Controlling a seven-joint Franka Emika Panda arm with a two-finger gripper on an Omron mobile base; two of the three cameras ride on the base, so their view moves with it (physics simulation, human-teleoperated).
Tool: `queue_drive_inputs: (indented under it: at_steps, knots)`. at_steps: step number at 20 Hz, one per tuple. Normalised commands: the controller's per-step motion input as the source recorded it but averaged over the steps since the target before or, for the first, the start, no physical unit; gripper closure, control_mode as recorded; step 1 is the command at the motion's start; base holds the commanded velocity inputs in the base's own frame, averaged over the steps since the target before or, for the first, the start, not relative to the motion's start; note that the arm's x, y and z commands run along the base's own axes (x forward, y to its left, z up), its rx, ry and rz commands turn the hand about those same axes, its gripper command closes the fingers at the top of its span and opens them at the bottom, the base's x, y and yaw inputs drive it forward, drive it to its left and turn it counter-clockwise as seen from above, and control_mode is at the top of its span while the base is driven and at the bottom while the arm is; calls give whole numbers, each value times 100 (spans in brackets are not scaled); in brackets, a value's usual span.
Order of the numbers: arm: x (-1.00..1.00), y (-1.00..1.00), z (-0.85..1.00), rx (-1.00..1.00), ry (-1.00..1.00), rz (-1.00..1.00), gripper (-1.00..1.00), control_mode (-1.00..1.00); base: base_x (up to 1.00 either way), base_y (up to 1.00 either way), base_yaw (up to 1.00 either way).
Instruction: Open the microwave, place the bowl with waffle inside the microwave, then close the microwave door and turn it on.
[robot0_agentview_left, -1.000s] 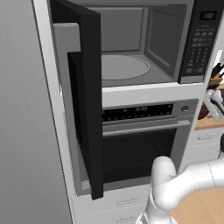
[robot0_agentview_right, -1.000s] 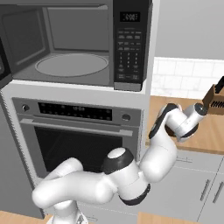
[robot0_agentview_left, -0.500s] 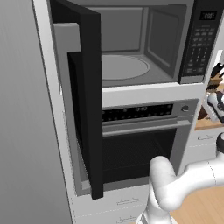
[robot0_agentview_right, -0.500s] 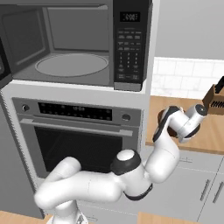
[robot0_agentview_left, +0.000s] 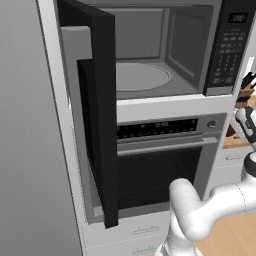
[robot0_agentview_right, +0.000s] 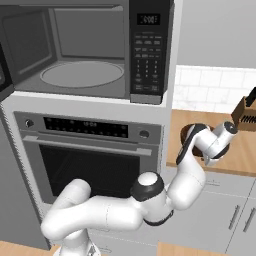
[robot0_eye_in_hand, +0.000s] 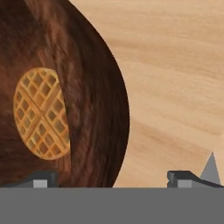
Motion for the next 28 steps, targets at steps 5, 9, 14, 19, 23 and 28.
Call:
queue_drive_inputs:
  at_steps: [5,9,14,19,23,28]
  knots:
    - [9,0,-18,0,2,-1,-100,-100,0,0,0]
    - [33,2,-5,0,2,-3,-100,-100,0,0,0]
    - [30,0,-3,0,2,-3,-100,-100,0,0,0]
    - [27,6,-14,0,2,-4,-100,-100,0,0,0]
    - [3,8,-48,0,4,-2,-100,-100,0,0,0]
    - [0,3,-28,0,2,0,-100,-100,0,0,0]
